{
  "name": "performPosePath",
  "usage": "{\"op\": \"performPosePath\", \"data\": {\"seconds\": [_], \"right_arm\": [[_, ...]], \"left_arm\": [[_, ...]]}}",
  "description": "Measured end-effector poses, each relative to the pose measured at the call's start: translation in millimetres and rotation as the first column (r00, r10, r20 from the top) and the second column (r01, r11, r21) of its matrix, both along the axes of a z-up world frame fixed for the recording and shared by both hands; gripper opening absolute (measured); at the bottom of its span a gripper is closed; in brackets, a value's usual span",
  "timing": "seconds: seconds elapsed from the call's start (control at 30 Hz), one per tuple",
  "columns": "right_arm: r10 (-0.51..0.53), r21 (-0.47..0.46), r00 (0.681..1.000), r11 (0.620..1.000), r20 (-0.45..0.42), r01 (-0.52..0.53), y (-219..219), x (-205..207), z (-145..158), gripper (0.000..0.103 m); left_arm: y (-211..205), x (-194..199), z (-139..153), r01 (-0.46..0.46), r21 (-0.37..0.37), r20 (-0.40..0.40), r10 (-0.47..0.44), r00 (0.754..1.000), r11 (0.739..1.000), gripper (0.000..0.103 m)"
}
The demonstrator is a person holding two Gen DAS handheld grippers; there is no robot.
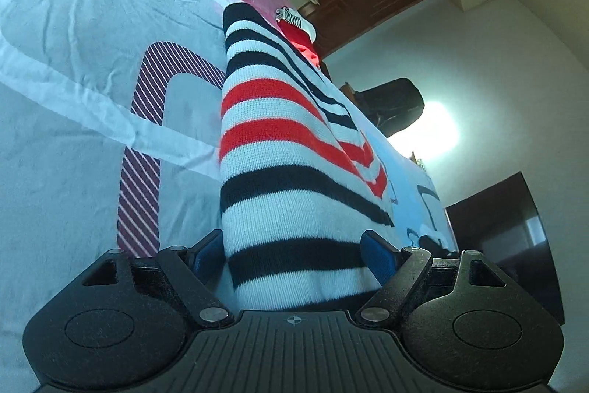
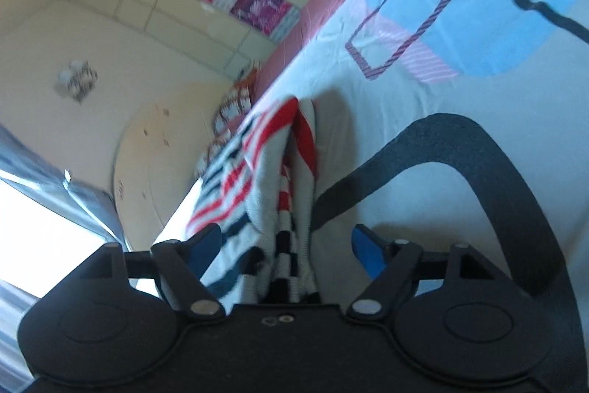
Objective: Fold small clothes
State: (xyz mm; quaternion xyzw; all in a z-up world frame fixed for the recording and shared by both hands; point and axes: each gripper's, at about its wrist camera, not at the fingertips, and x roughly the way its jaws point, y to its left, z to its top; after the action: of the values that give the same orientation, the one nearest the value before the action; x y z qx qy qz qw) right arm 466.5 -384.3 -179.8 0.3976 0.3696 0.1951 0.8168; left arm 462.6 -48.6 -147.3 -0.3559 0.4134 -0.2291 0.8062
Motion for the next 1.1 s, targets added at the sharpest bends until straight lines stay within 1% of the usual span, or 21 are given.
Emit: {"op": "performPosePath", "data": {"seconds": [0.03,0.13,0.2,0.23,0.3,0.37,0.47,0.7,0.8,0.83,0.87,0.93,1.07,1.1], "right_arm": [[0.015,-0.010,1.000,1.000,-0.004,-0.015,1.6,2.9,-0.6,0.073],[0.082,-0.054,0.996,0.995,-0.017,-0.083,8.0,11.2,3.6,0.072],[0.117,-0.042,0.993,0.992,-0.023,-0.118,9.5,16.9,3.6,0.071],[0.133,-0.042,0.991,0.990,-0.026,-0.134,10.6,21.2,3.6,0.067],[0.158,-0.029,0.987,0.987,-0.038,-0.159,11.5,29.8,3.0,0.066],[0.180,-0.015,0.982,0.983,-0.050,-0.181,13.1,36.1,2.4,0.062],[0.211,-0.007,0.976,0.977,-0.060,-0.211,16.3,43.3,3.2,0.060],[0.270,-0.001,0.962,0.963,-0.038,-0.270,28.4,57.6,2.8,0.051],[0.282,-0.009,0.959,0.959,-0.016,-0.282,28.7,58.8,3.9,0.049],[0.281,-0.011,0.960,0.960,-0.011,-0.281,28.0,57.2,4.0,0.048],[0.279,-0.013,0.960,0.960,-0.005,-0.279,26.8,55.3,3.7,0.047],[0.269,-0.020,0.963,0.963,-0.002,-0.269,25.6,52.6,4.4,0.045],[0.252,-0.050,0.968,0.967,0.009,-0.251,28.1,46.8,8.0,0.043],[0.248,-0.063,0.969,0.967,0.013,-0.247,29.0,44.7,10.2,0.041]], "left_arm": [[-0.4,3.5,-0.7,0.003,-0.004,-0.005,-0.003,1.000,1.000,0.079],[0.2,15.0,-1.7,0.013,-0.014,-0.021,-0.013,1.000,1.000,0.079],[-2.6,21.8,-2.1,0.020,-0.012,-0.016,-0.020,1.000,1.000,0.079],[-3.6,25.3,-2.9,0.021,-0.013,-0.013,-0.021,1.000,1.000,0.079],[-4.2,31.5,-4.1,0.018,-0.025,-0.012,-0.018,1.000,1.000,0.079],[-7.0,36.8,-5.2,0.019,-0.032,-0.010,-0.019,1.000,0.999,0.079],[-8.3,43.8,-5.6,0.032,-0.028,-0.007,-0.032,0.999,0.999,0.079],[-17.4,65.5,-5.6,0.067,-0.016,-0.001,-0.067,0.998,0.998,0.079],[-19.4,71.4,-5.6,0.070,-0.008,0.011,-0.070,0.997,0.997,0.079],[-22.1,71.7,-5.0,0.065,0.006,0.015,-0.065,0.998,0.998,0.071],[-25.7,72.6,-3.7,0.059,0.035,0.019,-0.060,0.998,0.998,0.067],[-30.0,72.9,-3.3,0.054,0.055,0.030,-0.056,0.998,0.997,0.059],[-32.5,70.0,-1.5,0.051,0.074,0.052,-0.055,0.997,0.996,0.056],[-33.7,69.7,0.0,0.051,0.077,0.060,-0.056,0.997,0.996,0.055]]}}
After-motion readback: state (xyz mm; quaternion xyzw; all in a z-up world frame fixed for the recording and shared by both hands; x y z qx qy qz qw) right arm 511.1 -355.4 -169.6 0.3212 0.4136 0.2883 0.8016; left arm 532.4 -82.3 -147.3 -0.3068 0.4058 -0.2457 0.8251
